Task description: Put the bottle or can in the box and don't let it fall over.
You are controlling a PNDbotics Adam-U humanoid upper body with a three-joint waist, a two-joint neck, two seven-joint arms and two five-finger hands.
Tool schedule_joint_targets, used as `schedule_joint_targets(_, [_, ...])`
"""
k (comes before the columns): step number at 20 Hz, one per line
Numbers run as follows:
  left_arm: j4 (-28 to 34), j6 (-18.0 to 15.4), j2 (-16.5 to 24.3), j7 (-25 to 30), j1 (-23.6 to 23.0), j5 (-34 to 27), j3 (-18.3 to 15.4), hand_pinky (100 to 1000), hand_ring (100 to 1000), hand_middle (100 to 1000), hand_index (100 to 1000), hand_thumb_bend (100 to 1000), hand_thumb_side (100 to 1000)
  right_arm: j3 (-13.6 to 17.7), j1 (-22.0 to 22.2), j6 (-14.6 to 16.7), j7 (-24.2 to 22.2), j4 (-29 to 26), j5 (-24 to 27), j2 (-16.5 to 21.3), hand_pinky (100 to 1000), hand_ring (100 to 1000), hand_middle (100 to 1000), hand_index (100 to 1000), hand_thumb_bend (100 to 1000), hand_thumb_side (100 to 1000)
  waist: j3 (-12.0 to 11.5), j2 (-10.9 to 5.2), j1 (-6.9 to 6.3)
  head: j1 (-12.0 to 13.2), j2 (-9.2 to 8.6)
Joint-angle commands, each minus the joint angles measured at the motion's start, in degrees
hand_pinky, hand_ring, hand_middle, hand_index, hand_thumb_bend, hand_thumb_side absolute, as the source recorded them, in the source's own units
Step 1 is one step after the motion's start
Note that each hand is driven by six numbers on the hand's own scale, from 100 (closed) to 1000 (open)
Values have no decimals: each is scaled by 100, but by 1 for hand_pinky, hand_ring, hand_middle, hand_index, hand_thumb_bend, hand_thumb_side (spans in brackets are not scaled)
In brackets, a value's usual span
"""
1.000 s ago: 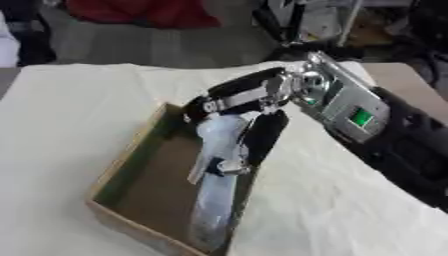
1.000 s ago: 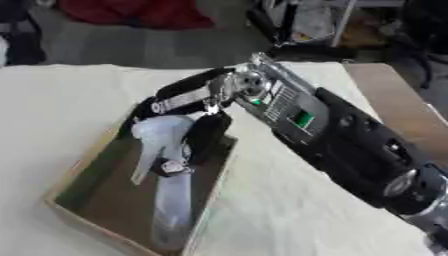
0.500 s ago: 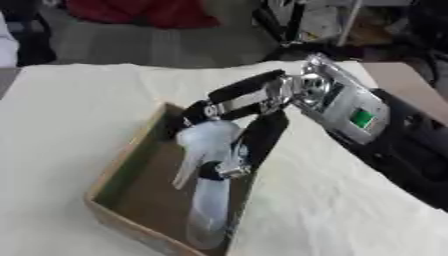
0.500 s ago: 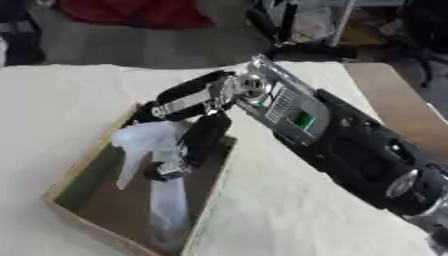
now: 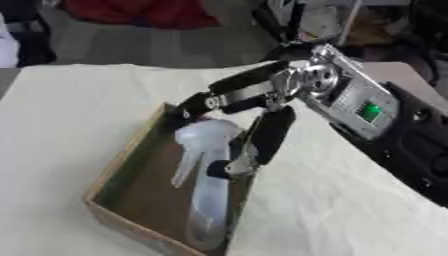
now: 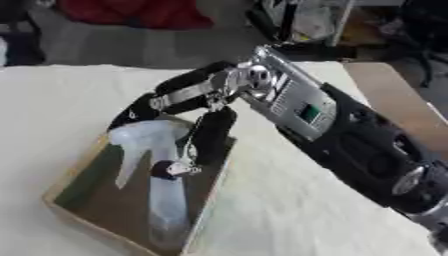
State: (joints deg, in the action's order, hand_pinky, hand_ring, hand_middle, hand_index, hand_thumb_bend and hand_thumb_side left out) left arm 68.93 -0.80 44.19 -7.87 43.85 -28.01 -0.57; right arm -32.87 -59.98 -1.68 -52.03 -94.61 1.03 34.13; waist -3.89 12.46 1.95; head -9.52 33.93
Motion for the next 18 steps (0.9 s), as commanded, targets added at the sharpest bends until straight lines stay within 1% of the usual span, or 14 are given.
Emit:
schedule_joint_targets(1, [75, -16, 209, 17, 62, -5, -89, 887, 781, 753, 828, 303, 678, 215, -136, -111, 6, -162, 120, 178, 1000, 1000, 953, 1000, 176, 330, 13, -108, -37, -3, -55])
schedule_joint_targets(7, [74, -22, 229, 7, 44, -9, -98, 887, 781, 753, 828, 302, 677, 493, -167, -266, 6, -360, 318, 254, 998, 1000, 947, 1000, 155, 338, 45, -135, -49, 1, -49])
schedule_joint_targets(10, [72, -27, 255, -5, 9, -13, -108, 887, 781, 753, 828, 302, 679, 766, -172, -334, 6, -484, 500, 317, 987, 1000, 936, 1000, 131, 361, 68, -149, -60, 17, -50])
schedule_joint_targets(11, [72, -29, 263, -10, -2, -15, -112, 887, 781, 753, 828, 303, 679, 854, -170, -360, 6, -521, 567, 342, 976, 1000, 928, 1000, 119, 397, 74, -153, -64, 22, -49])
schedule_joint_targets(12, [71, -35, 274, -20, -21, -22, -124, 887, 781, 753, 828, 303, 679, 965, -175, -398, 9, -543, 634, 368, 968, 993, 920, 995, 119, 401, 88, -159, -72, 37, -42])
schedule_joint_targets(13, [72, -41, 285, -32, -38, -30, -136, 886, 781, 753, 828, 303, 677, 1091, -177, -441, 25, -556, 689, 392, 956, 982, 911, 986, 103, 440, 101, -165, -80, 52, -36])
schedule_joint_targets(15, [80, -55, 308, -55, -74, -47, -155, 886, 781, 753, 828, 303, 676, 1378, -165, -547, 156, -566, 776, 453, 937, 967, 896, 971, 100, 454, 127, -175, -95, 84, -28])
schedule_joint_targets(16, [88, -62, 324, -64, -95, -54, -164, 886, 781, 753, 828, 303, 676, 1527, -148, -618, 240, -551, 830, 483, 922, 956, 886, 962, 100, 498, 146, -180, -105, 106, -26])
schedule_joint_targets(17, [94, -69, 336, -73, -115, -64, -175, 886, 781, 753, 828, 304, 674, 1664, -129, -689, 321, -517, 881, 515, 903, 935, 863, 956, 100, 581, 164, -184, -115, 128, -22])
schedule_joint_targets(18, [101, -78, 345, -87, -139, -77, -190, 886, 781, 753, 828, 304, 674, 1812, -111, -773, 410, -446, 908, 558, 893, 922, 845, 949, 100, 622, 185, -189, -127, 155, -17])
